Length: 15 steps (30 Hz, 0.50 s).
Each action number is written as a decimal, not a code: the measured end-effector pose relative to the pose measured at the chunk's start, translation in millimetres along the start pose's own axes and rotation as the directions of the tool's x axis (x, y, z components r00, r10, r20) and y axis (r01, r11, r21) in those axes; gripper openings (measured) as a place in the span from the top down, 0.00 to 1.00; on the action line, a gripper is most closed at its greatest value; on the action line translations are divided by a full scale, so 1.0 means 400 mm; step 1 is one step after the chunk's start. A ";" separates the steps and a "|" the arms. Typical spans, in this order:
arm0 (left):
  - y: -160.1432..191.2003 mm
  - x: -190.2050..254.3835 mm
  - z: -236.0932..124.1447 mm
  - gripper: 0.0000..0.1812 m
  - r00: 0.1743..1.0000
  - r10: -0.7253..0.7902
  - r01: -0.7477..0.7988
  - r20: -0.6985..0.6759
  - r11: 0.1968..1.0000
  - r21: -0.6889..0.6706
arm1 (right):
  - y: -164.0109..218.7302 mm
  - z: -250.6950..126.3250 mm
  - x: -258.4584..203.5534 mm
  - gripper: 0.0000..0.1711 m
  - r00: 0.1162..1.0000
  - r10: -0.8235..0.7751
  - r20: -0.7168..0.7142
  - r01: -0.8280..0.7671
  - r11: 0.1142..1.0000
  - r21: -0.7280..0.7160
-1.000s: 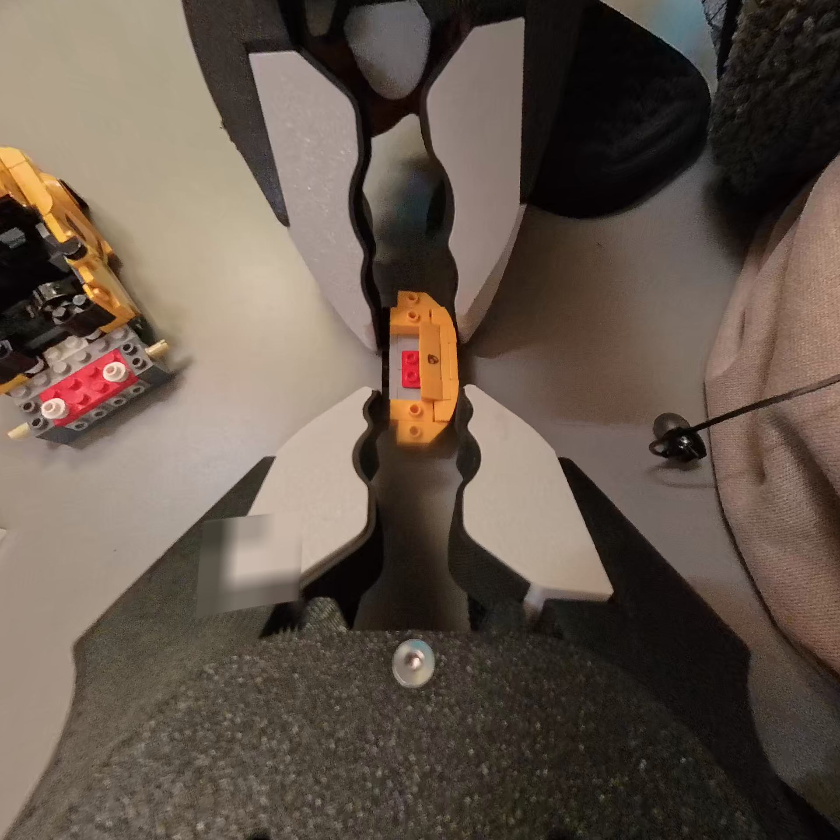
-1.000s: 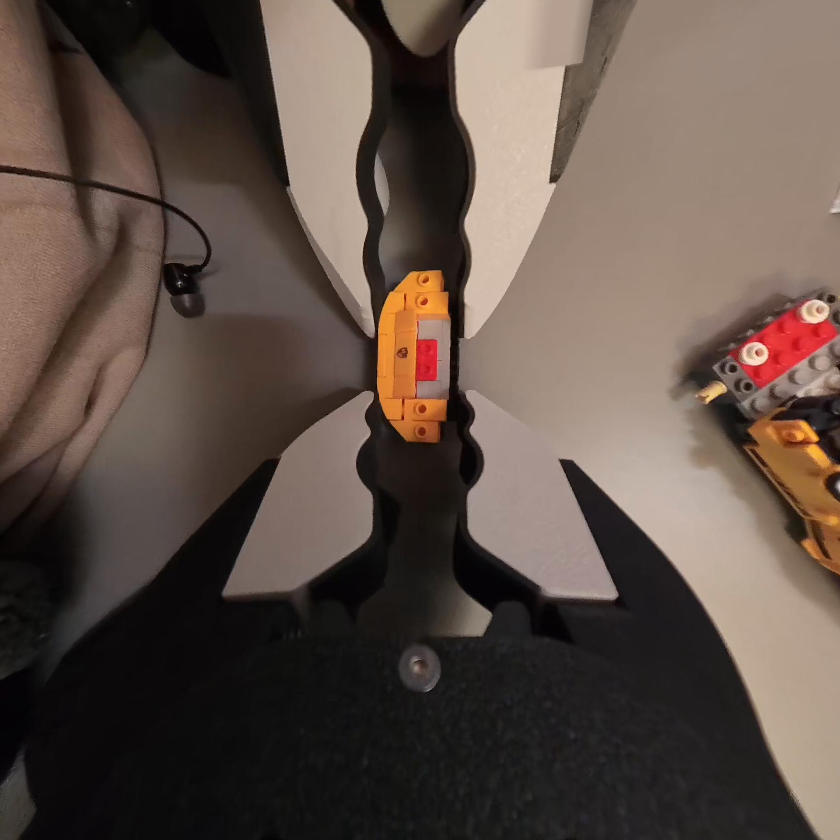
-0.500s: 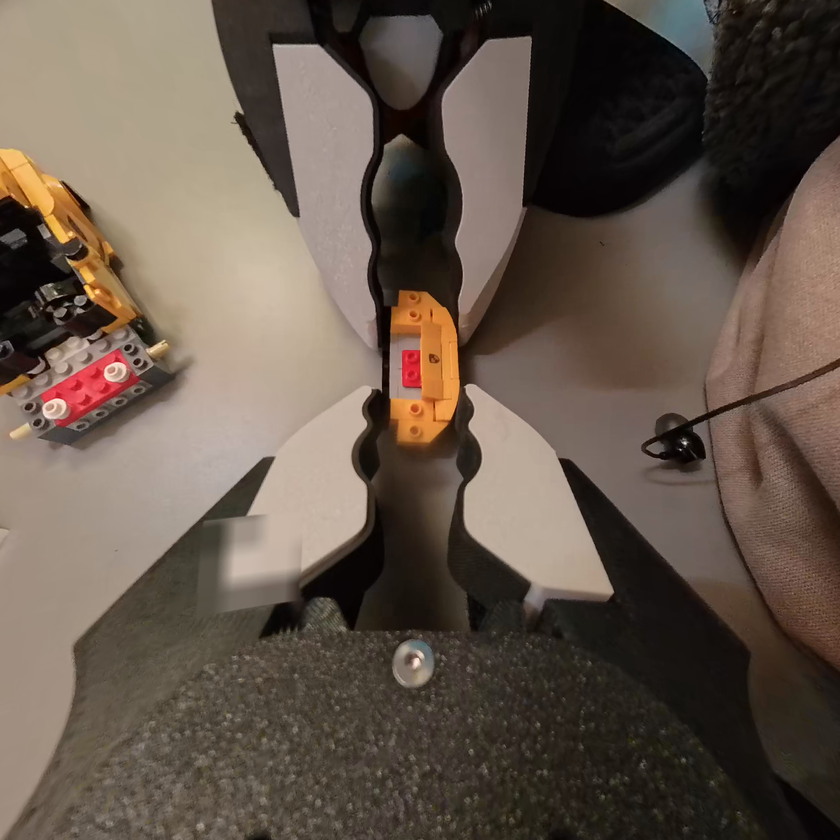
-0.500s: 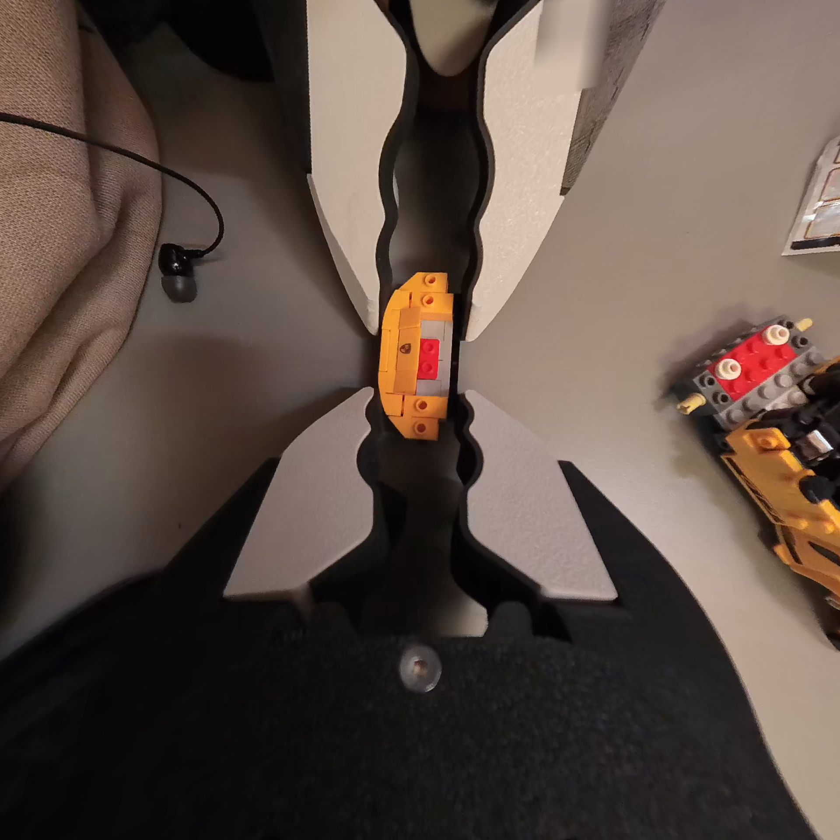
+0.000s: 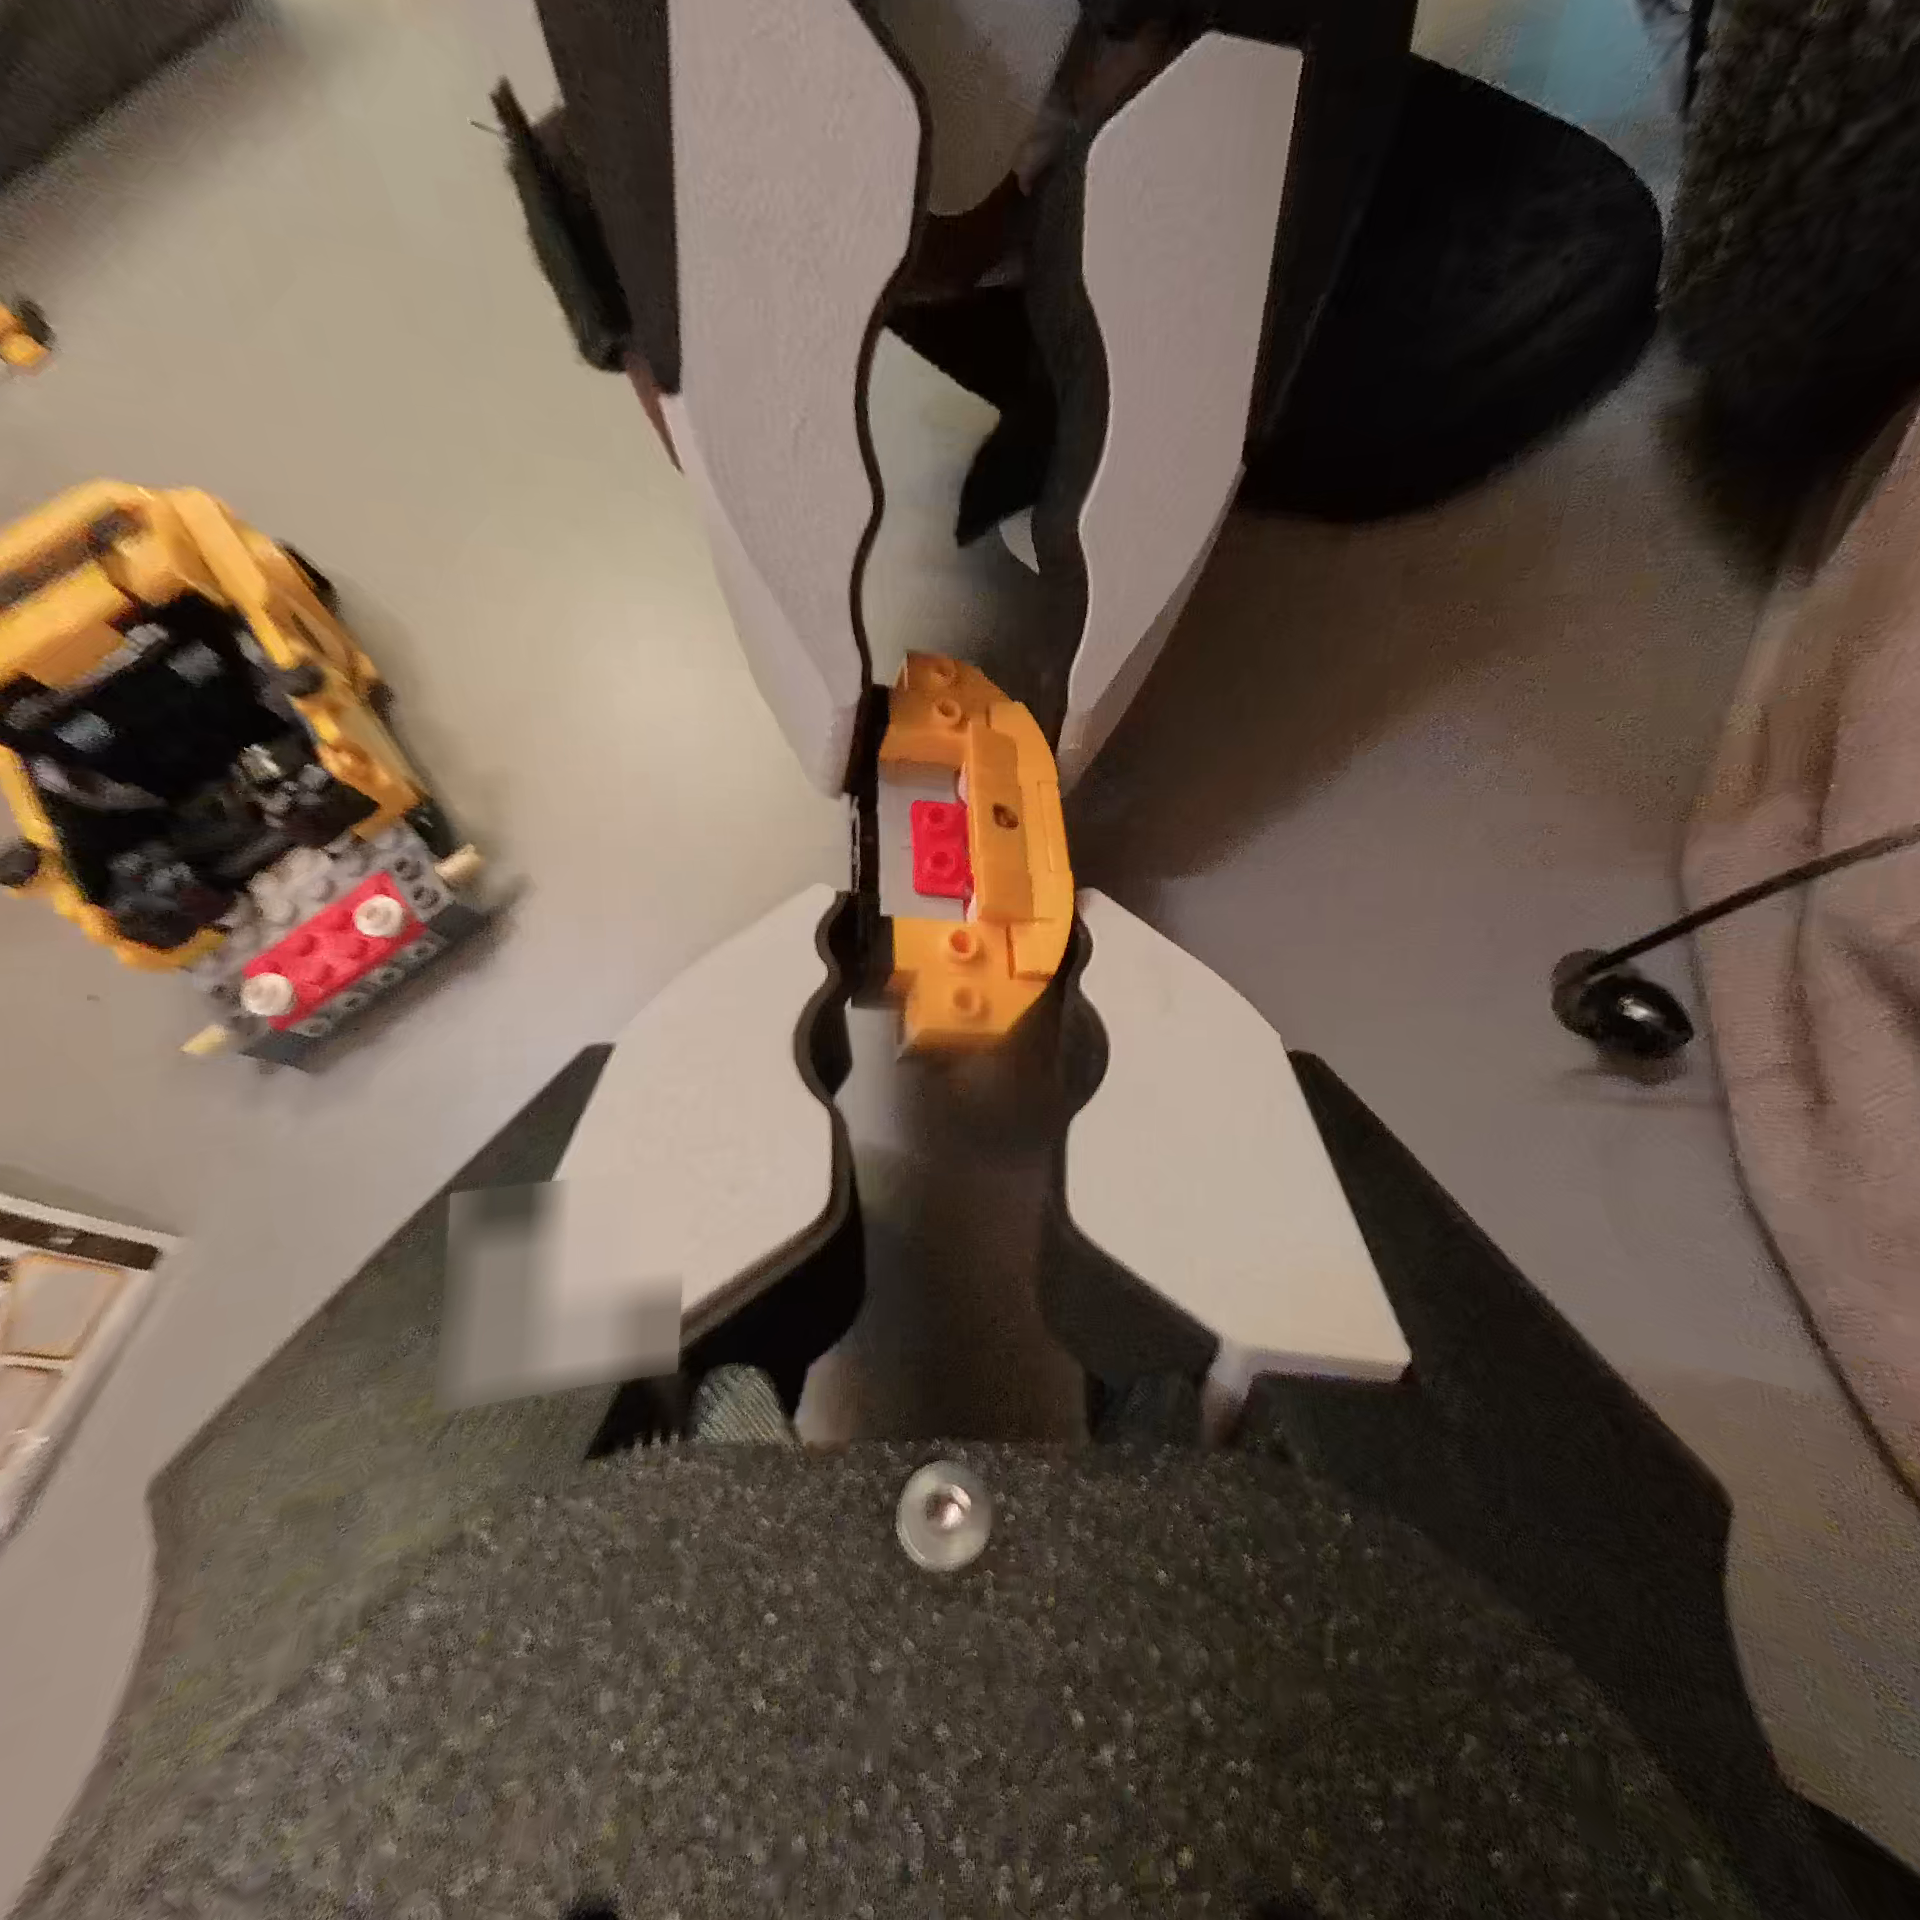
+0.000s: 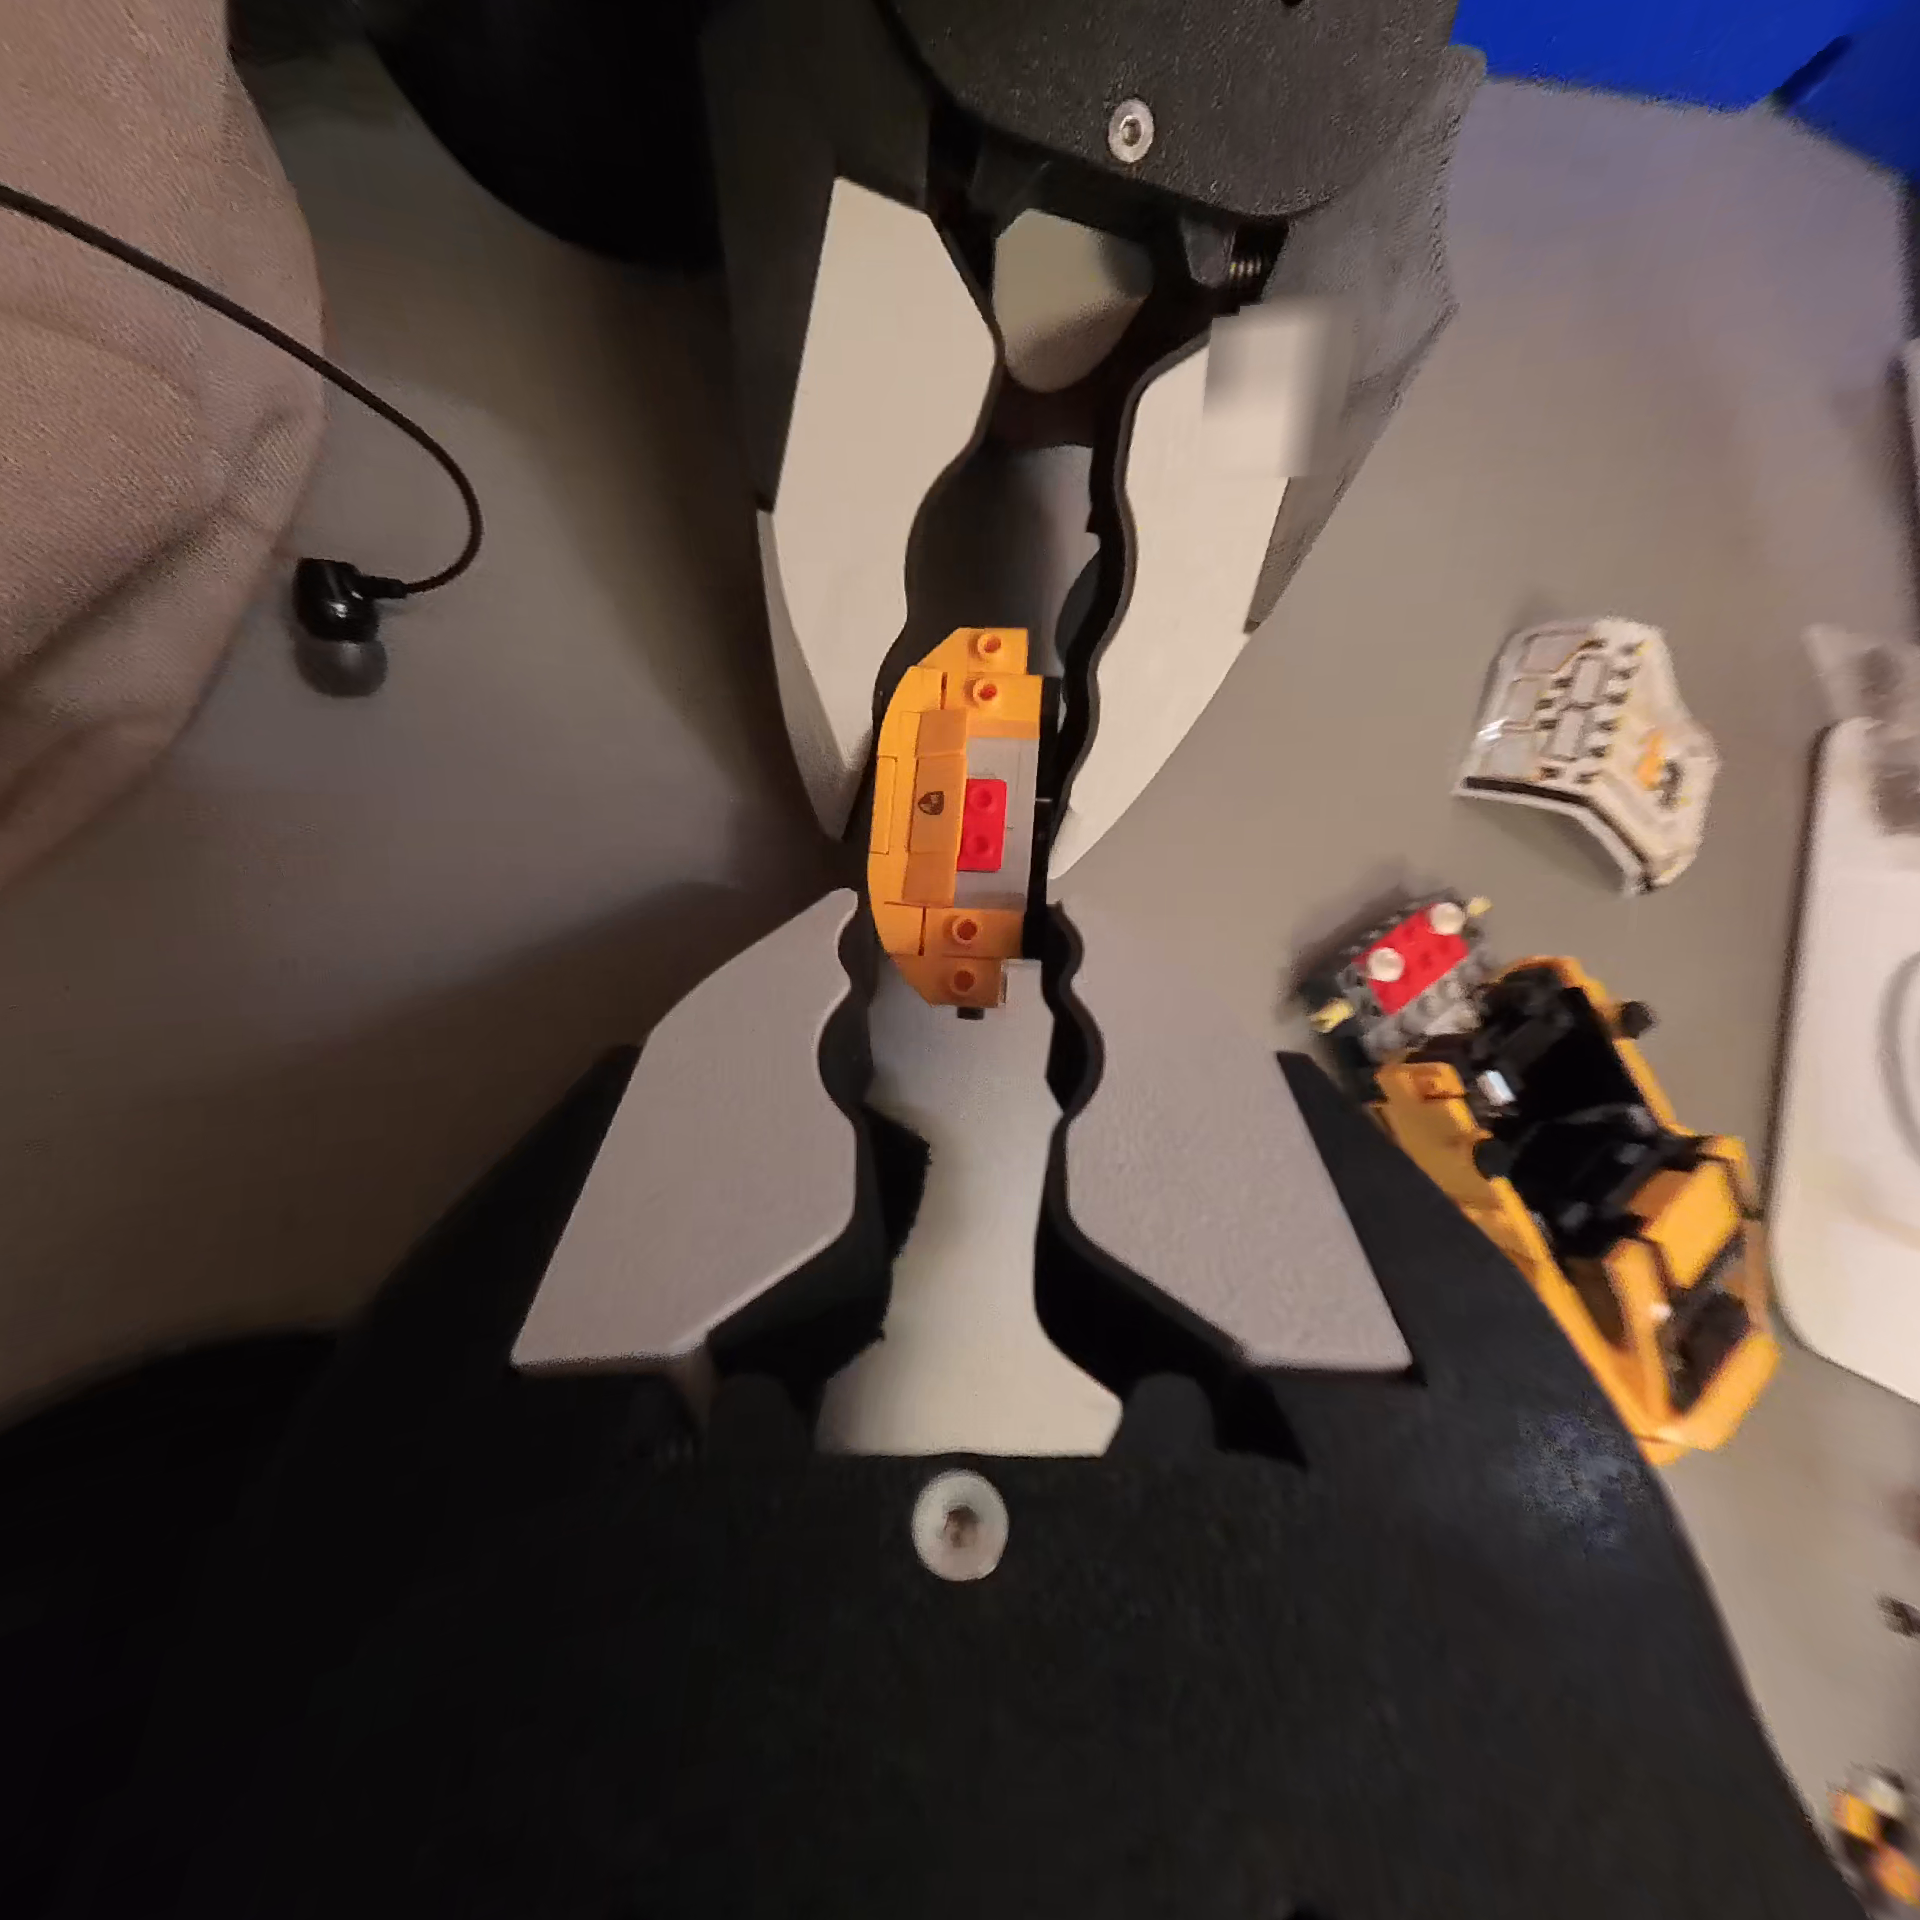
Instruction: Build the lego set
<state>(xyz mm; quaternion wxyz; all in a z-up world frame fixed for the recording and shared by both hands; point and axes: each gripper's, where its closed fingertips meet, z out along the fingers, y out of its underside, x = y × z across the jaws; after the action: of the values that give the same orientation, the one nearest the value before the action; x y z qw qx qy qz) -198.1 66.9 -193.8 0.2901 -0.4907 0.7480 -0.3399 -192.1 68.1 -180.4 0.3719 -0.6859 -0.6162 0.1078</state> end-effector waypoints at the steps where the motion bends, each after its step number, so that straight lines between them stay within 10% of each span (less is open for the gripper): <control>1: -0.009 -0.006 -0.004 0.80 0.999 0.037 -0.037 0.030 0.999 0.017 | -0.006 -0.007 0.006 0.82 0.999 -0.030 -0.034 0.030 1.000 0.006; 15: -0.109 0.005 -0.058 0.84 0.972 0.175 -0.206 0.157 0.956 0.210 | -0.073 -0.086 0.017 0.82 0.983 0.062 -0.172 -0.037 0.988 0.148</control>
<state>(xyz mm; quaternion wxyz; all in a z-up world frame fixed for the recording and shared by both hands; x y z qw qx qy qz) -193.1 57.5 -145.4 0.4257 -0.4022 0.7271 -0.3583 -192.1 60.5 -135.6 0.4707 -0.6792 -0.5542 0.1000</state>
